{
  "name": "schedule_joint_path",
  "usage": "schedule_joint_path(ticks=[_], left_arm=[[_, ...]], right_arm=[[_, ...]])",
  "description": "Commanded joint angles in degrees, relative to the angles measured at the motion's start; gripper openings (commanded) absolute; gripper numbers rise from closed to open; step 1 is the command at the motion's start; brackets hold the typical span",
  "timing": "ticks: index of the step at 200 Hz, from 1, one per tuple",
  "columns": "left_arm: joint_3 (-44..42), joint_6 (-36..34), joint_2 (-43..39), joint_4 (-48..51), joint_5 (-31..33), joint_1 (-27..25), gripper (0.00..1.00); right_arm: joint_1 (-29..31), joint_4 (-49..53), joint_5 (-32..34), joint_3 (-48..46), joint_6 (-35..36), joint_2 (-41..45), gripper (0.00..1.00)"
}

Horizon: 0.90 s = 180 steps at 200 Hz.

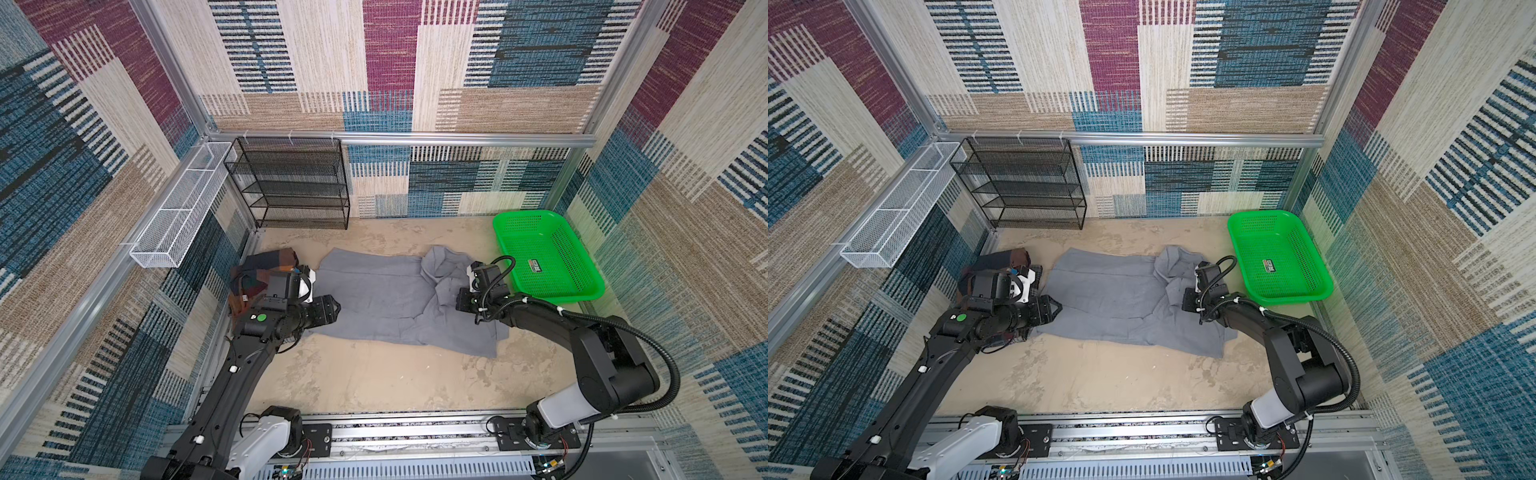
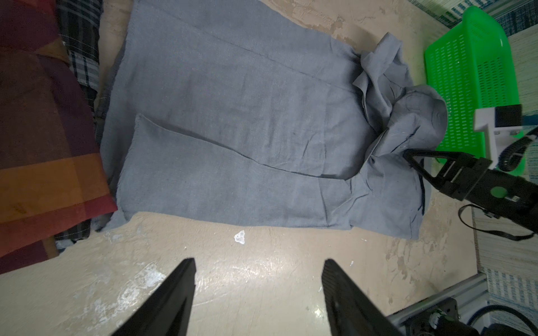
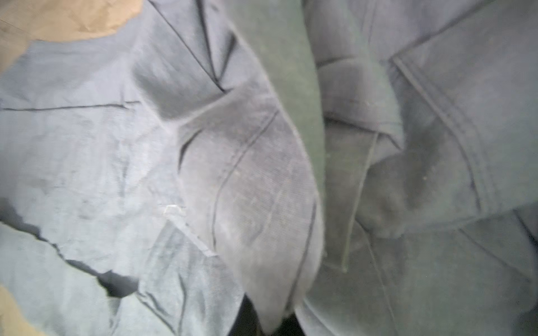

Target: Fold and stack the long sleeve shirts

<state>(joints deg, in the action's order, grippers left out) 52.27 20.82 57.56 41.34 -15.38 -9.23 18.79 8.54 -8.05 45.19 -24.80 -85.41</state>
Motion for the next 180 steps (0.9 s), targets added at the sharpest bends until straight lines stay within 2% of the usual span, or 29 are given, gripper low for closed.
schedule_joint_path(ticks=[1,45,81,100,120,146,180], left_arm=[[0.3,-2.5,-0.9,-0.4,-1.0,0.0,0.72],[3.0,-0.9,-4.7,3.0,-3.7,0.0,0.73],[9.1,0.1,-6.5,9.8,-1.5,0.2,0.73],[11.9,1.1,-7.9,12.6,0.2,0.8,0.74],[14.7,1.3,-8.7,15.2,1.4,2.0,0.75],[16.7,1.9,-9.5,16.6,0.3,3.6,0.76],[17.7,1.6,-10.4,17.4,-0.3,5.3,0.76]], right_arm=[[0.4,-0.5,-4.8,1.4,-2.0,5.3,0.00],[3.0,2.9,-13.6,4.0,-9.3,15.5,0.00],[7.1,-0.3,-15.8,4.6,-20.0,21.2,0.00],[11.6,-5.4,-13.2,4.3,-26.6,24.3,0.00],[17.4,-10.1,-10.7,5.8,-31.3,24.0,0.00],[26.1,-15.3,-4.4,7.2,-35.4,20.8,0.00],[31.5,-22.6,0.1,8.2,-38.4,13.7,0.00]])
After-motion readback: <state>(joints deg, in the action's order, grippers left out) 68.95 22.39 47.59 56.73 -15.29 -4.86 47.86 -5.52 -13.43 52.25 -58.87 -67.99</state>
